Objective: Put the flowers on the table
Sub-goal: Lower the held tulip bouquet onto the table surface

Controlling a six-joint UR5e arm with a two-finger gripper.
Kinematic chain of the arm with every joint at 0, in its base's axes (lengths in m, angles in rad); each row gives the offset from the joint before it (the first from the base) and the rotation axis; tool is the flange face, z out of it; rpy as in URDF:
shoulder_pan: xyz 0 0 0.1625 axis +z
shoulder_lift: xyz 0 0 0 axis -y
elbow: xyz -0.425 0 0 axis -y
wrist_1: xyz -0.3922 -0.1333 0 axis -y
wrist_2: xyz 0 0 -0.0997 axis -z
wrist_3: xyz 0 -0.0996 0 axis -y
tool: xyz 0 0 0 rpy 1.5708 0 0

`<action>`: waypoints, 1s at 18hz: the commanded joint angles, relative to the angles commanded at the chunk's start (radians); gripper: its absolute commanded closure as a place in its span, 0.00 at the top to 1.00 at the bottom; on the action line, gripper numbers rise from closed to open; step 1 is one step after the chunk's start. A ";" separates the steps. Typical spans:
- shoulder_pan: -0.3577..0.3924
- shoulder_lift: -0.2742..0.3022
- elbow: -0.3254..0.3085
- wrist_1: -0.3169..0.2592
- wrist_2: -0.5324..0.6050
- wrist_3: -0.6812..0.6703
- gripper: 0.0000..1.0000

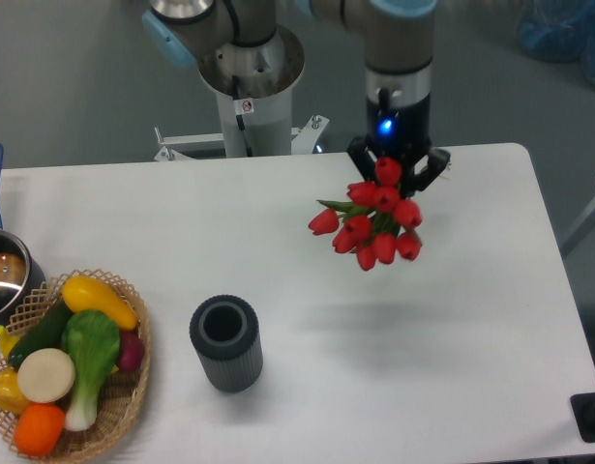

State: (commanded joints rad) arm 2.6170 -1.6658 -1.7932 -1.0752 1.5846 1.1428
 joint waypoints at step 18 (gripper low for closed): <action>-0.020 -0.242 0.014 -0.012 0.005 0.005 0.28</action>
State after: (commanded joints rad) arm 2.5970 -1.9082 -1.7794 -1.0876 1.5892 1.1474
